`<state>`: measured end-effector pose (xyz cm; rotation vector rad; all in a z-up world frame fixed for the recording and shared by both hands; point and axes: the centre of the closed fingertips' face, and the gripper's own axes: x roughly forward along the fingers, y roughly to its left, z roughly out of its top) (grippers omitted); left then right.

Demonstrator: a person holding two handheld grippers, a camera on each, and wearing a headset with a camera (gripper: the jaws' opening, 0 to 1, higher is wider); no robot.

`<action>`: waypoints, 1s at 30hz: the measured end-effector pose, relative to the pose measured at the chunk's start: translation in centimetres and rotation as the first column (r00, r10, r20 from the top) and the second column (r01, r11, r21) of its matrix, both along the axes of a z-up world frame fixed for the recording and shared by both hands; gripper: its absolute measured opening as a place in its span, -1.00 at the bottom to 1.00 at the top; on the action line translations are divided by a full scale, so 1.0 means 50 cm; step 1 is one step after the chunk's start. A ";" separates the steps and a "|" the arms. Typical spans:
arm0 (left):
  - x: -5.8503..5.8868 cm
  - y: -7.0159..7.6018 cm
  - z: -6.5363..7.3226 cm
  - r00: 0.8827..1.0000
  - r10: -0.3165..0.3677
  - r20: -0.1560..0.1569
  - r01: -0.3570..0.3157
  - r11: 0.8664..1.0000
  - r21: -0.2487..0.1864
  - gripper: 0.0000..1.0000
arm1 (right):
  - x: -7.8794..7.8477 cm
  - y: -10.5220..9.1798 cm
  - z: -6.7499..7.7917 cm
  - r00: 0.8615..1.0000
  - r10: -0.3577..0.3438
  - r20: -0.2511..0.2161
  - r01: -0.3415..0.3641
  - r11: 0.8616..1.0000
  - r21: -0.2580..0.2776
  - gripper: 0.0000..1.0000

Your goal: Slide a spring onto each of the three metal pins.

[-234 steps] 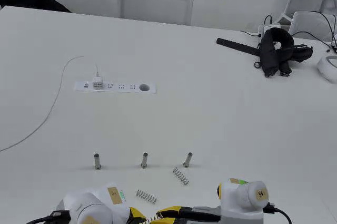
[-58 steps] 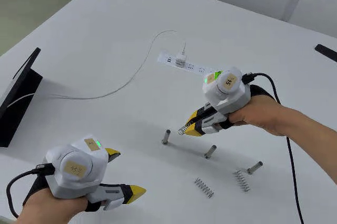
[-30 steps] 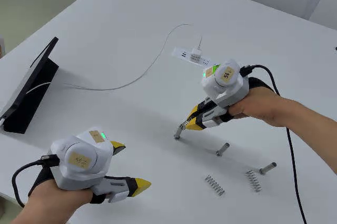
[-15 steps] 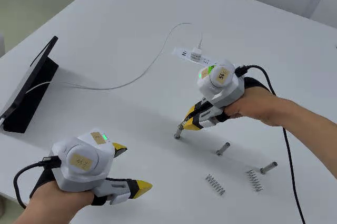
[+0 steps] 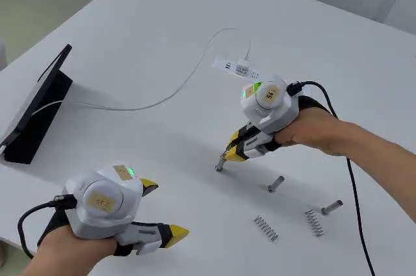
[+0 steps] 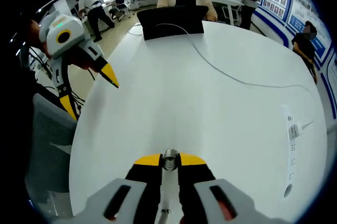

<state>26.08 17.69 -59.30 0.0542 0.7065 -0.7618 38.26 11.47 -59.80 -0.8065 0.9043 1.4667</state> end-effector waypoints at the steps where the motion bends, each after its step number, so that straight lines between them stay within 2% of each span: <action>1: 0.000 0.000 0.000 1.000 0.001 -0.001 -0.001 1.000 -0.001 0.25 | 0.000 0.001 0.001 1.000 -0.001 0.000 0.001 1.000 0.003 -0.75; 13: 0.001 0.004 0.000 1.000 0.004 -0.002 -0.004 1.000 0.000 0.25 | -0.002 0.009 -0.017 1.000 0.014 0.002 -0.014 1.000 -0.005 -0.75; 18: -0.003 0.006 -0.005 1.000 0.006 -0.009 -0.006 1.000 0.001 0.24 | -0.004 0.012 -0.032 0.999 0.038 0.011 -0.038 0.999 -0.026 -0.74; 30: -0.003 -0.001 -0.008 1.000 0.005 -0.013 -0.005 1.000 -0.003 0.25 | -0.007 0.007 -0.061 0.999 0.045 0.000 -0.045 0.998 -0.043 -0.74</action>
